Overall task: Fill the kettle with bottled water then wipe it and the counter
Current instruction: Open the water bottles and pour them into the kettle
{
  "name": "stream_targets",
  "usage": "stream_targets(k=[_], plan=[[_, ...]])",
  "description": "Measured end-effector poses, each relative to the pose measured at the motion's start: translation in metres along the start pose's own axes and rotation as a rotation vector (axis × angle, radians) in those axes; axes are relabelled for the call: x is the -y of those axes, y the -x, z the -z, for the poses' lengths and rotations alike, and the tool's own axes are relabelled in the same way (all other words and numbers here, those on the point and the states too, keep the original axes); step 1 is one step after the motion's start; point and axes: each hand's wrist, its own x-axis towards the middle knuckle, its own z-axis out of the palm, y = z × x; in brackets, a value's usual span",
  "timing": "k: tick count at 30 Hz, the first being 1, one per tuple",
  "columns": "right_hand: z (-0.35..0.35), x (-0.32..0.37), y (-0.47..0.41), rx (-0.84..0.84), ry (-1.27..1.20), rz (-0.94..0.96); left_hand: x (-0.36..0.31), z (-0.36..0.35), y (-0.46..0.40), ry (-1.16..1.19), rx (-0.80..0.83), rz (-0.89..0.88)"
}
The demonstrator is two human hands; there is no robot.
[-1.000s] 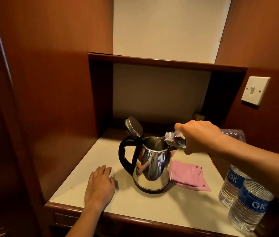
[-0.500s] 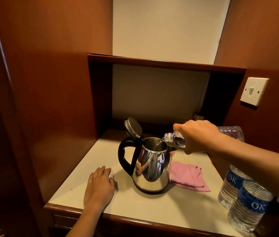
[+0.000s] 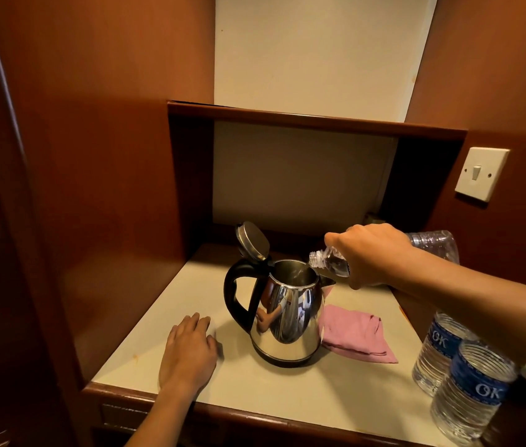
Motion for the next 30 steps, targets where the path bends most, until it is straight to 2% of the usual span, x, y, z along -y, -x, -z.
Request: stream_targets(k=[10, 23, 30], plan=[[0.0, 0.002, -0.004, -0.026, 0.048, 0.027, -0.001, 0.002, 0.002, 0.001, -0.005, 0.007], [-0.003, 0.001, -0.014, -0.143, 0.077, 0.098, -0.003, 0.001, 0.001, 0.005, -0.014, 0.0], [0.004, 0.003, -0.018, -0.111, 0.086, 0.135, -0.002, 0.001, 0.001, 0.011, -0.015, 0.002]])
